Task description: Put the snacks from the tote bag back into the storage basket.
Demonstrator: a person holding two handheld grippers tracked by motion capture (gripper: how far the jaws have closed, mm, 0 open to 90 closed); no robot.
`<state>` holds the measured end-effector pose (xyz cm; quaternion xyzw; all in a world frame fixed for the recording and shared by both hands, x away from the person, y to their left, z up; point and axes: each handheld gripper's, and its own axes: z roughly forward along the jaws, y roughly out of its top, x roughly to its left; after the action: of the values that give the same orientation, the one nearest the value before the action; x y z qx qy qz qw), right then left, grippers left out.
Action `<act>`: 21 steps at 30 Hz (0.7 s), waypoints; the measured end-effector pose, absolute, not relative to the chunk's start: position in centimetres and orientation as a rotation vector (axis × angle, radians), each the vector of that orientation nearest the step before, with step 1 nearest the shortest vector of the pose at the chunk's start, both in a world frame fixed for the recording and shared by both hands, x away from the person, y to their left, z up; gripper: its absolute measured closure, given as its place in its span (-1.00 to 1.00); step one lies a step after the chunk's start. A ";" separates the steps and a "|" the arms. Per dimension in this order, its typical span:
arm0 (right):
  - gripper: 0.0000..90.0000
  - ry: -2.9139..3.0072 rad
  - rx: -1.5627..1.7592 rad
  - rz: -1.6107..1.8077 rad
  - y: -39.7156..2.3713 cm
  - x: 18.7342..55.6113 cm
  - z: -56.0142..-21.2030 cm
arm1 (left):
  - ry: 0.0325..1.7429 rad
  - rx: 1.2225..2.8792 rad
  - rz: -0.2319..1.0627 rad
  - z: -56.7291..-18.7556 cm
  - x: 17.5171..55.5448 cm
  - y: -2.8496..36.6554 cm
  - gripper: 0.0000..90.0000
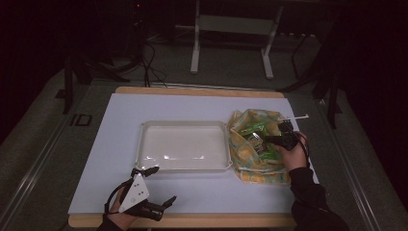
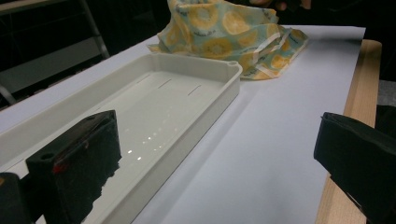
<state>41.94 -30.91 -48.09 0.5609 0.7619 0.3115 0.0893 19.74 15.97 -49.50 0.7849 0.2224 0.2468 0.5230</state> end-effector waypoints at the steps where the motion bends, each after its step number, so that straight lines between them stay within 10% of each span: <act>1: 0.97 2.255 1.666 0.936 -31.0 41.8 -47.8 | 0.534 1.879 0.589 -49.5 19.7 16.0 -0.98; 21: 0.98 2.135 1.676 1.077 -33.1 40.1 -44.7 | 0.534 1.877 0.594 -49.5 19.7 15.9 -0.98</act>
<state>40.11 -33.07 -44.71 0.5703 0.7267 0.3667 0.1104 19.73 15.92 -49.51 0.7842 0.2229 0.2480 0.5233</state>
